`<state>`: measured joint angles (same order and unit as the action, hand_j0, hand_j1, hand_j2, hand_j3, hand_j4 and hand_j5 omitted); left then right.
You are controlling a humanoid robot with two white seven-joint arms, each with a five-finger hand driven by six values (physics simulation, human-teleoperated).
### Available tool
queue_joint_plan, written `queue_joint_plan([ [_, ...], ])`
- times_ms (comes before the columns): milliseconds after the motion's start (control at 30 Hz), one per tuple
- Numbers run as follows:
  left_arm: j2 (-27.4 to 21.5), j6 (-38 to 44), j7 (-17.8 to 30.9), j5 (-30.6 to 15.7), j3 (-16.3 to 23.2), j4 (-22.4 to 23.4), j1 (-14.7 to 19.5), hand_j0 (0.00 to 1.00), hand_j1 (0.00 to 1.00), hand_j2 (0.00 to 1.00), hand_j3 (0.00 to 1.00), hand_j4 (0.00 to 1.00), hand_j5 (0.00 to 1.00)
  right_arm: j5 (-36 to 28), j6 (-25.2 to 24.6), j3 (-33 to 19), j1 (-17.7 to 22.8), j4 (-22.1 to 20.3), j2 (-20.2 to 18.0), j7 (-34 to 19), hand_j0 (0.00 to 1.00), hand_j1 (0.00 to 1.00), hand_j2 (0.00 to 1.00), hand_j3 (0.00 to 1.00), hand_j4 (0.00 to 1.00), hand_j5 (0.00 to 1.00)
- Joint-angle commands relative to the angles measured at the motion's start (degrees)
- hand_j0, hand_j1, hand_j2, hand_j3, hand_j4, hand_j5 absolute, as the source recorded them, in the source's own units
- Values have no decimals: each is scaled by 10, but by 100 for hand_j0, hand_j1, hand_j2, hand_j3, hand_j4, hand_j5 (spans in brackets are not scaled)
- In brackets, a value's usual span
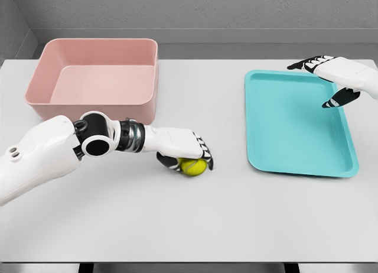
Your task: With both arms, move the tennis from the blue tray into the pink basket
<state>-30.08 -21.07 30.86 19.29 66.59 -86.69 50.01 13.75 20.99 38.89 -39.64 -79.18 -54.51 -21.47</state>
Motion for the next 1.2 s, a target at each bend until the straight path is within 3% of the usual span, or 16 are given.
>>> queue_joint_plan([
  [0,-1,0,0,-2,-1,0,0,47,47,47,47,47,47,-2,-1,0,0,0,-1,0,100,100,100,100,100,100],
  [33,-2,-2,0,-2,-1,0,-1,42,42,42,42,42,42,-2,-1,0,0,0,-1,0,100,100,100,100,100,100],
  [500,-4,-3,0,-3,-4,-1,-1,39,39,39,39,39,39,-2,-1,0,0,0,-1,0,100,100,100,100,100,100],
  [800,-23,-17,8,-34,-37,-29,9,39,39,39,39,39,39,-2,-1,0,0,0,-1,0,100,100,100,100,100,100],
  [967,-43,-24,8,-52,-49,-30,34,39,39,39,39,39,39,-2,-1,0,0,0,-1,0,100,100,100,100,100,100],
  [1167,-53,-25,8,-54,-65,-30,42,39,39,39,39,39,39,-2,-1,0,0,0,-1,0,100,100,100,100,100,100],
])
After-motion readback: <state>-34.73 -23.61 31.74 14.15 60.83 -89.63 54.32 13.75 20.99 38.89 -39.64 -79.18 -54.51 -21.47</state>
